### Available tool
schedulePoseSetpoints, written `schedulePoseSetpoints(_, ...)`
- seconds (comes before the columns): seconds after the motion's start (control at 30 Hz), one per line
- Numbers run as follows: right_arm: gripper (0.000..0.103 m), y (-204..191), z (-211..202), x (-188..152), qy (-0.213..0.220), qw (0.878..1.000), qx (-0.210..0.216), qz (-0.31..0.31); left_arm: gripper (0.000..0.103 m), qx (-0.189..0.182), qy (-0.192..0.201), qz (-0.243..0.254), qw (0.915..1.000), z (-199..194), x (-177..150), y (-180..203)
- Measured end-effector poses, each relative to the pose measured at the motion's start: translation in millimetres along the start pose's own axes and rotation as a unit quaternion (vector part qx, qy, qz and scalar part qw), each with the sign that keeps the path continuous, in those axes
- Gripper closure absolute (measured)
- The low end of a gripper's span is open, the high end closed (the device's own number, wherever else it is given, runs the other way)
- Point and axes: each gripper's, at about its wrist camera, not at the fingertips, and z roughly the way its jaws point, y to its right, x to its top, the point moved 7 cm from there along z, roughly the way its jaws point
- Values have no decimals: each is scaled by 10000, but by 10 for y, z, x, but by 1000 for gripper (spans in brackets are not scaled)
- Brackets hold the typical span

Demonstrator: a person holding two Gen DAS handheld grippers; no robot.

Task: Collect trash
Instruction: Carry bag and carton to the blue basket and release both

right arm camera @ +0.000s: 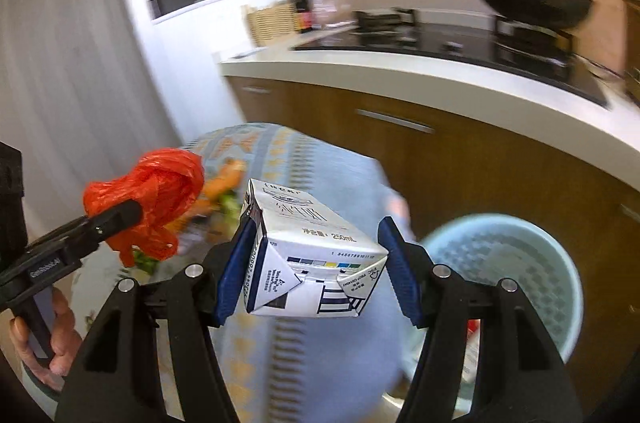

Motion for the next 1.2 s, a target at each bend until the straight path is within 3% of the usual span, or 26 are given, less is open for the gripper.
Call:
schedulePoseSetpoints(0.23, 44, 989, -303, -408, -149, 9948, -809, 601, 65, -564, -539, 434, 9960, 449, -242, 756)
schedulePoseSetpoints(0.33, 44, 1274, -370, -571, -228, 9914, -1067, 730, 65, -708, -771, 718, 9919, 627, -386, 1067)
schedulePoseSetpoints(0.53, 44, 1681, -403, -850, -367, 9841, -1455, 946, 65, -942, -1206, 829, 9847, 958, -578, 1459)
schedulePoseSetpoints(0.83, 44, 2082, -245, -1203, -825, 9713, -1829, 1277, 64, -1007, -1833, 833, 9743, 1448, -877, 1729)
schedulePoseSetpoints(0.97, 43, 2157, -177, -1312, -1015, 9669, -1887, 1385, 57, -1009, -2136, 867, 9678, 1578, -1004, 1763)
schedulePoseSetpoints(1.07, 43, 2182, -140, -1370, -1099, 9658, -1825, 1479, 45, -912, -2134, 894, 9686, 1598, -1032, 1733)
schedulePoseSetpoints(1.2, 43, 2180, -122, -1388, -1137, 9648, -1818, 1522, 41, -881, -2025, 881, 9713, 1550, -1000, 1686)
